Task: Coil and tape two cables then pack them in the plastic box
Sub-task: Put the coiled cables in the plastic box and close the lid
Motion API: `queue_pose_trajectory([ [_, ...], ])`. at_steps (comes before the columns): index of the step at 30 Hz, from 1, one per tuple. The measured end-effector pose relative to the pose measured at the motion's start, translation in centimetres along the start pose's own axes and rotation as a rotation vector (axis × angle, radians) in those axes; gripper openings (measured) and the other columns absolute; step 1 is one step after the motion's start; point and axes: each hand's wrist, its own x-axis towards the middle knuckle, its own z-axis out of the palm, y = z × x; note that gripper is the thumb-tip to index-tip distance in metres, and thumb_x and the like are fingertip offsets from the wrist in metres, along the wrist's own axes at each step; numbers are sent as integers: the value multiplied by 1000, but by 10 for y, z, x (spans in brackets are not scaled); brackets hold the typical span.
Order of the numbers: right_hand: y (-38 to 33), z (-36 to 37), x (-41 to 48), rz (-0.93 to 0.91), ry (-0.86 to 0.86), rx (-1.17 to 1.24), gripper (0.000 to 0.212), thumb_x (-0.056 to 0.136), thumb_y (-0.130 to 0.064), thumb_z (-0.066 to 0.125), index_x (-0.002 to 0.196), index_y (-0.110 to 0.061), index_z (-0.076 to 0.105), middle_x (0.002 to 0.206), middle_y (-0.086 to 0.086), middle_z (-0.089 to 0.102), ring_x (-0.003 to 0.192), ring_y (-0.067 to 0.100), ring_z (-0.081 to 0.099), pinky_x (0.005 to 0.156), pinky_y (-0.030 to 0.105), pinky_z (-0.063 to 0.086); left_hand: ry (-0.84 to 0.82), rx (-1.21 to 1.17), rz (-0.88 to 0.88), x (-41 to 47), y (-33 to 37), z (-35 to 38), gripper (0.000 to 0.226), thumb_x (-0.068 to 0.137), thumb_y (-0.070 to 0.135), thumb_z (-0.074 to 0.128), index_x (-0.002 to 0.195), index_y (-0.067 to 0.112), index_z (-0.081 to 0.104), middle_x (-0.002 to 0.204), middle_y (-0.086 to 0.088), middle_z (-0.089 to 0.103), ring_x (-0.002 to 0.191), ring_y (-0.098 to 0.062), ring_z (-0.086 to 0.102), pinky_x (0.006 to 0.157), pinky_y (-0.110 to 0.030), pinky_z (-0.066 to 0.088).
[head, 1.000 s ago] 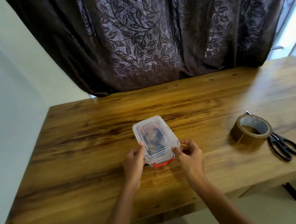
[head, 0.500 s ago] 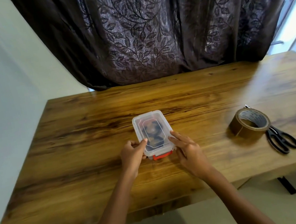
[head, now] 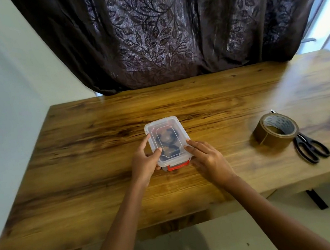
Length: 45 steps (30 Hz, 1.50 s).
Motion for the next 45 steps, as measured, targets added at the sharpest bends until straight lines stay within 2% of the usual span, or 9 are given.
queue_pose_trajectory([
  [8,5,2,0,-71,-17,-62,42,80,-7,67,120,0,53,122,20,59,107,31,58,83,38,55,6,-19,-2,1,-4,1,62,87,18,61,140,36,33,131,-17,52,83,-16,64,45,-13,49],
  [14,8,-5,1,-51,-35,15,39,87,-23,50,120,-2,56,123,16,59,110,25,55,91,31,47,-10,-22,-10,2,-3,1,62,88,19,61,140,37,33,123,-20,57,64,-9,62,43,-14,48],
  [17,7,-6,1,-4,-34,89,42,82,-27,61,118,-4,60,124,15,60,111,25,54,92,29,43,-7,-32,-12,2,-4,1,63,87,18,61,140,37,32,117,-18,59,64,-9,63,44,-15,49],
  [20,8,-4,4,52,-29,164,41,76,-18,72,113,-3,64,122,16,61,109,28,57,92,34,45,-14,-44,-13,2,-5,3,63,88,18,61,140,36,32,116,-14,59,70,-10,65,46,-16,51],
  [25,9,-6,3,123,-34,273,44,76,-21,72,117,-6,62,130,10,55,118,12,45,98,27,38,-12,-56,-24,2,-5,2,64,88,18,61,141,35,31,93,-4,58,71,-12,65,48,-18,53],
  [29,3,-6,5,150,2,305,46,74,-26,75,114,-8,64,126,7,58,116,13,49,92,20,42,-2,-58,-19,1,-4,3,63,88,18,61,141,35,32,95,-6,58,71,-11,65,48,-17,53],
  [32,-1,-4,6,149,44,309,49,74,-38,69,112,-7,63,121,9,61,112,14,52,89,21,46,1,-58,-17,1,-5,3,63,88,18,61,141,35,32,95,-11,60,71,-12,65,49,-18,54],
  [37,-1,-1,8,99,49,194,44,77,-38,66,107,-6,64,112,9,64,108,11,50,88,21,45,-17,-50,-14,2,-5,2,63,88,18,60,142,34,31,86,-8,59,69,-11,64,49,-17,54],
  [45,-8,-1,5,143,77,200,39,82,-40,60,104,-8,64,107,4,64,105,10,53,84,23,51,-30,-32,-12,2,-4,1,64,88,18,60,142,33,30,105,-14,62,67,-11,65,45,-14,50],
])
